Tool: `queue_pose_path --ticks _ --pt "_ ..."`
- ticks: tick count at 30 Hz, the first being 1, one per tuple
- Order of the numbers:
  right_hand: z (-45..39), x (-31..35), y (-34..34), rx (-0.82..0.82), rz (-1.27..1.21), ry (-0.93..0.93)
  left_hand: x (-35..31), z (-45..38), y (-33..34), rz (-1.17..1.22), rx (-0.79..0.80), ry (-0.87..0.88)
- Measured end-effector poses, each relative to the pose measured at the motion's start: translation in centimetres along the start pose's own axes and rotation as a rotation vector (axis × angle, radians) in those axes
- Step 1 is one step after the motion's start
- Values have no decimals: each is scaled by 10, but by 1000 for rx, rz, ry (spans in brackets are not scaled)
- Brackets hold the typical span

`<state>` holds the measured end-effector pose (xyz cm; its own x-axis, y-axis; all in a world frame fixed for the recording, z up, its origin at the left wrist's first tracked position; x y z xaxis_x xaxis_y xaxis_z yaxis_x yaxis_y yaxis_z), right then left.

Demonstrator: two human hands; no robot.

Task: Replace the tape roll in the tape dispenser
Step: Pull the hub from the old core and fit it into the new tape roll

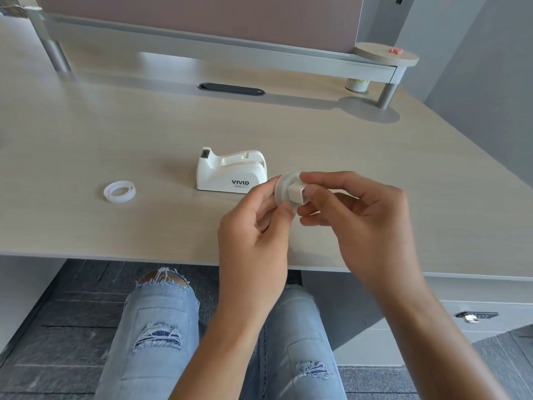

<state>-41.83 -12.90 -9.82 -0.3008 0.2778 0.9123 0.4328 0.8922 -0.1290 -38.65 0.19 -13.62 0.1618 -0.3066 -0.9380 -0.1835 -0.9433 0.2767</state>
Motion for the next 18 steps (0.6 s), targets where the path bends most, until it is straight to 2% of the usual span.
queue_pose_path --ticks 5,13,18 --pt "2 6 -2 -21 -103 81 0 3 2 -23 -3 18" --pt "5 7 -2 -37 62 18 -3 5 4 -38 -7 38" --pt "1 5 -5 -3 46 48 -2 4 3 -60 -4 33"
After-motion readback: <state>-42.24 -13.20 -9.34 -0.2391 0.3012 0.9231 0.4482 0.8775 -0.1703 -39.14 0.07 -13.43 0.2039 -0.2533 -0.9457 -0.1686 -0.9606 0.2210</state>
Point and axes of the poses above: each hand's wrist, its own z-axis away from the middle knuckle, its own y-axis out of the palm, x = y × z, the point moved 1 cm from there along -z, towards the middle knuckle, and after that the axes turned 4 degrees about -y, right-handed, at the moved point
